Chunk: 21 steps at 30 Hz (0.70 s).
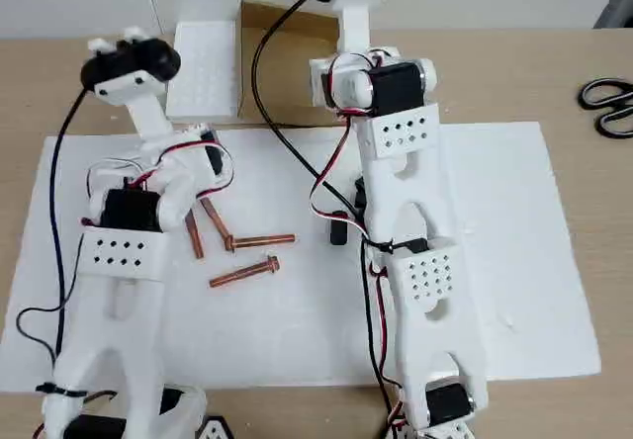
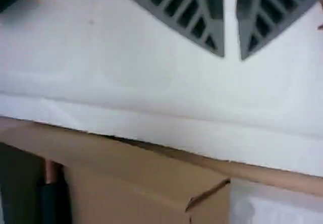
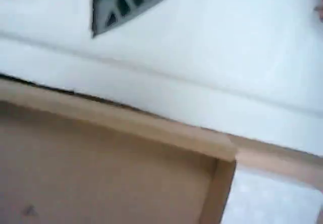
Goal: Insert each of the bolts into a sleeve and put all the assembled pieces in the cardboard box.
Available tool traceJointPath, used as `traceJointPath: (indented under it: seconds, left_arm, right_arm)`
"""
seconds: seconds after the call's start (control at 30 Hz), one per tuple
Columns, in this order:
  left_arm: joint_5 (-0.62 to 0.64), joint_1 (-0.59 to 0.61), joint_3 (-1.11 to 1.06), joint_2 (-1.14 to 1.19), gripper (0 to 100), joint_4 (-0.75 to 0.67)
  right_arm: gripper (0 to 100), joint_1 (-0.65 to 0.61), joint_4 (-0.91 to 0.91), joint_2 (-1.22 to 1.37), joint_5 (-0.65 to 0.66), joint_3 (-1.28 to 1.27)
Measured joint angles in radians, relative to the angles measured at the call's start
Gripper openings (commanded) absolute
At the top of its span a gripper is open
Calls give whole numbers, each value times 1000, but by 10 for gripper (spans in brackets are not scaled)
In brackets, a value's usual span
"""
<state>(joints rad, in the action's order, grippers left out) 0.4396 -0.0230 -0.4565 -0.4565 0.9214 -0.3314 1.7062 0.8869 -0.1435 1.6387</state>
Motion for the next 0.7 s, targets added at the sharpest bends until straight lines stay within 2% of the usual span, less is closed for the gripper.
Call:
traceJointPath:
  seconds: [0.33, 0.53, 0.7]
  left_arm:
    - [0, 0, 198, 0, 6, 275]
    - [0, 0, 278, 0, 6, 351]
    - [0, 0, 359, 0, 6, 456]
  right_arm:
    - [176, 3, 23, -160, 0, -51]
    - [176, 5, 23, -341, 0, -278]
    - [176, -9, 23, -559, 0, -614]
